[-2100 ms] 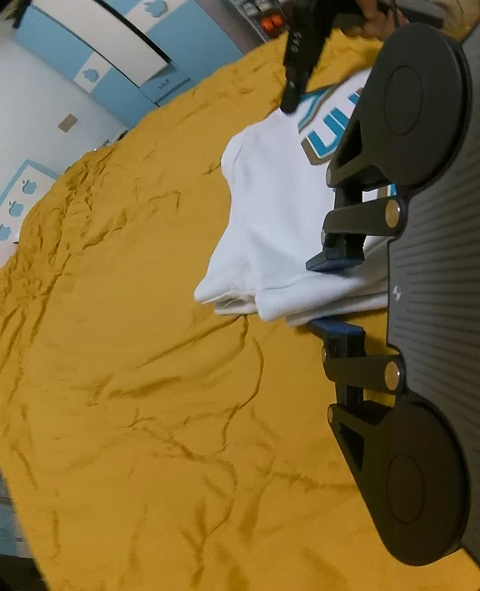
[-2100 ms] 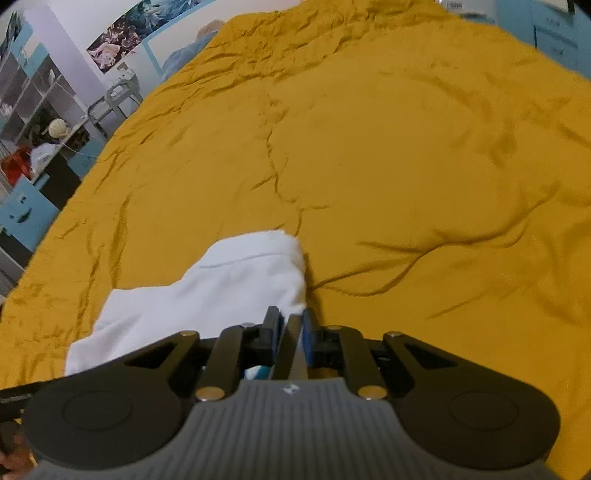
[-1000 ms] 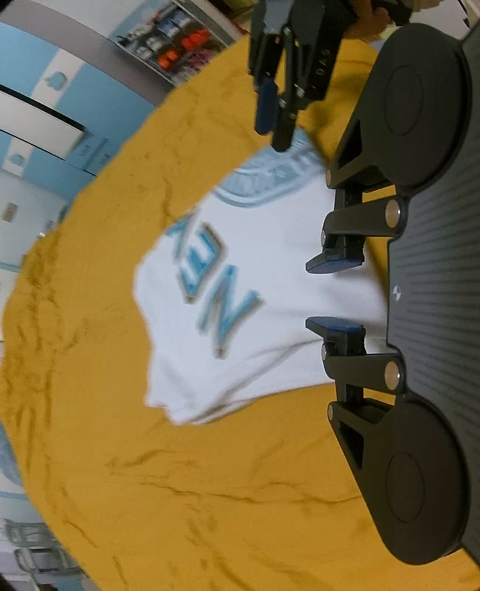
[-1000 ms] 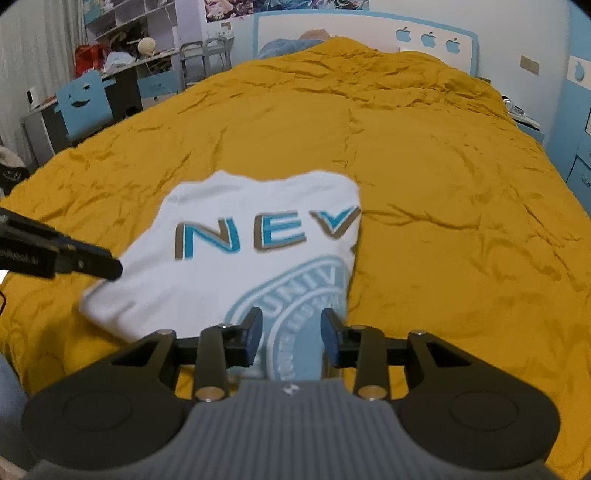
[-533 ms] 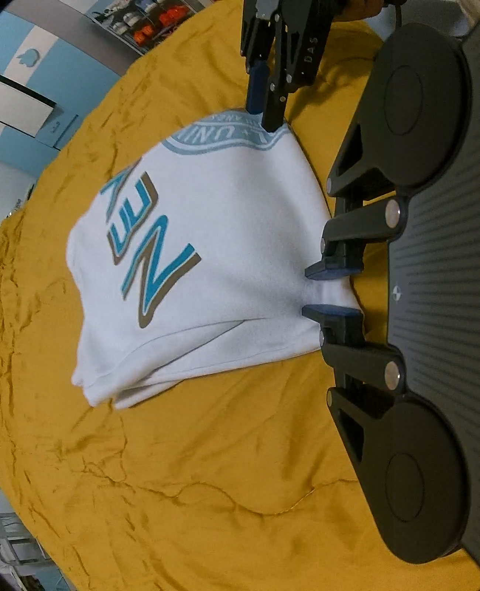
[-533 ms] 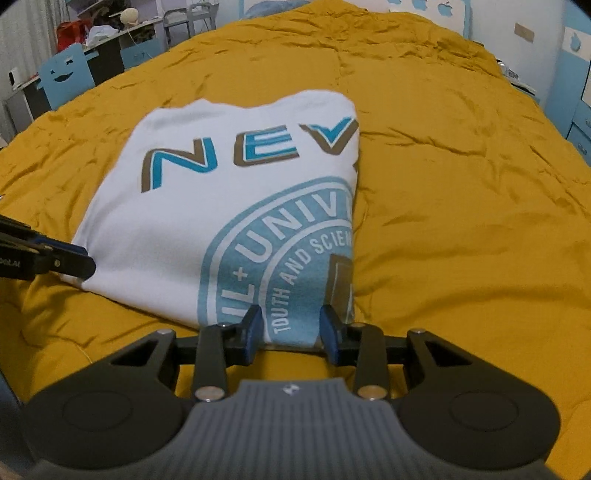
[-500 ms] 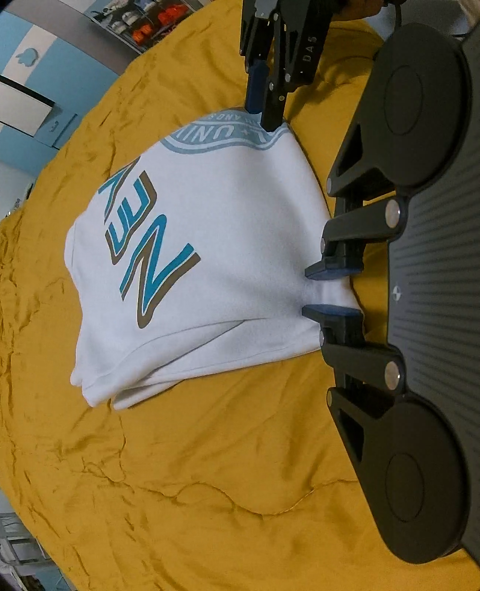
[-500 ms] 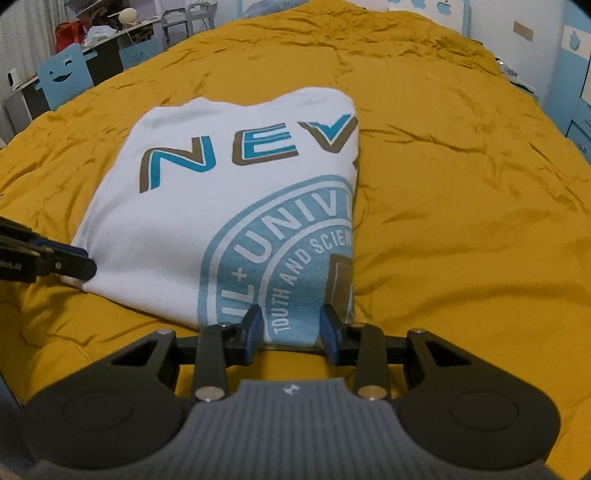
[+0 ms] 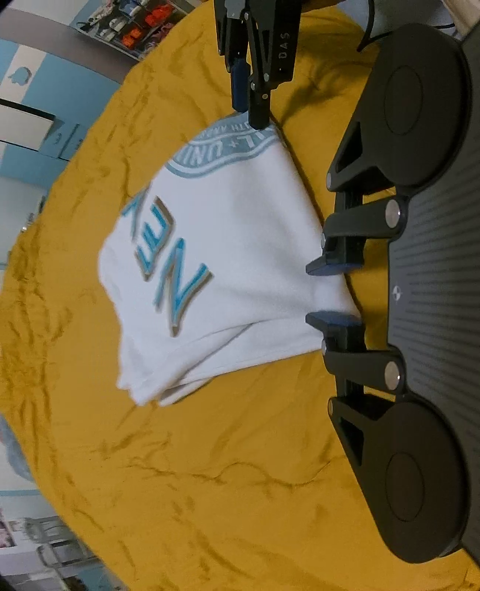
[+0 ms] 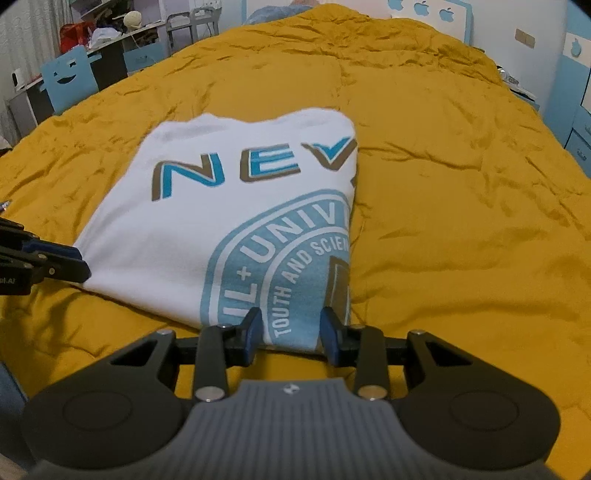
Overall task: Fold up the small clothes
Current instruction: 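Pinch the folded edge with both tools and tug it straight, then open both tools and pull them back from the folded sweatshirt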
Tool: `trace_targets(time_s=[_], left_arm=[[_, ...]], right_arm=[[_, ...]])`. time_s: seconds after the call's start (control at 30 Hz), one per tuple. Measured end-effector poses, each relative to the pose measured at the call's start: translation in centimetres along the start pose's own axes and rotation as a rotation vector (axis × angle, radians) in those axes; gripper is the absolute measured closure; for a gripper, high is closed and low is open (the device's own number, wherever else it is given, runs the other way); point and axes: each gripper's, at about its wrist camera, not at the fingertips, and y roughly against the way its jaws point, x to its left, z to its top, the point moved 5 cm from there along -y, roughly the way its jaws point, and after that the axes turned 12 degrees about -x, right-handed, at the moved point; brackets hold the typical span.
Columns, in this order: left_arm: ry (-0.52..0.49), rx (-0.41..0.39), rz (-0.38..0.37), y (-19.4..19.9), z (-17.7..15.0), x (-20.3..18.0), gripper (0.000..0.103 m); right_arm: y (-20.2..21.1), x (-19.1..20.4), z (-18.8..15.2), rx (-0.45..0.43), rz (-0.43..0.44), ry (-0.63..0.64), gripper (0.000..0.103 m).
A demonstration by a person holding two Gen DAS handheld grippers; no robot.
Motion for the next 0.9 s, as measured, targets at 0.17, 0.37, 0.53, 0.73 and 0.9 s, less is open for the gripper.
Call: trace_targets(time_s=[0.17,0.37,0.53,0.73,0.9], left_arm=[[-0.012,-0.136,0.016,2.7,1.9,-0.9,0.068],[-0.021,-0.316,0.082,5.5,4.3,-1.5,0.041],[-0.036,-0.434,0.141,7.0,5.2,-2.2,0.016],[-0.079,-0.510,0.259,7.8,5.2,-3.3,0.005],[-0.054,-0.486,0.269,7.8,4.1,-3.5,0.002]], right_arm=[[2.7,0.1,2.2,-0.073,-0.014,0.008,0.057],[6.4,1.2,5.2,-0.199,-0.018,0.025,0.036],[9.1,1.9,6.5,-0.305,-0.039,0.011,0.023],[11.6,3.0,6.5,-0.406,-0.069,-0.010,0.022],[12.9,3.8,5.2,-0.455,-0.089,-0.024,0.022]])
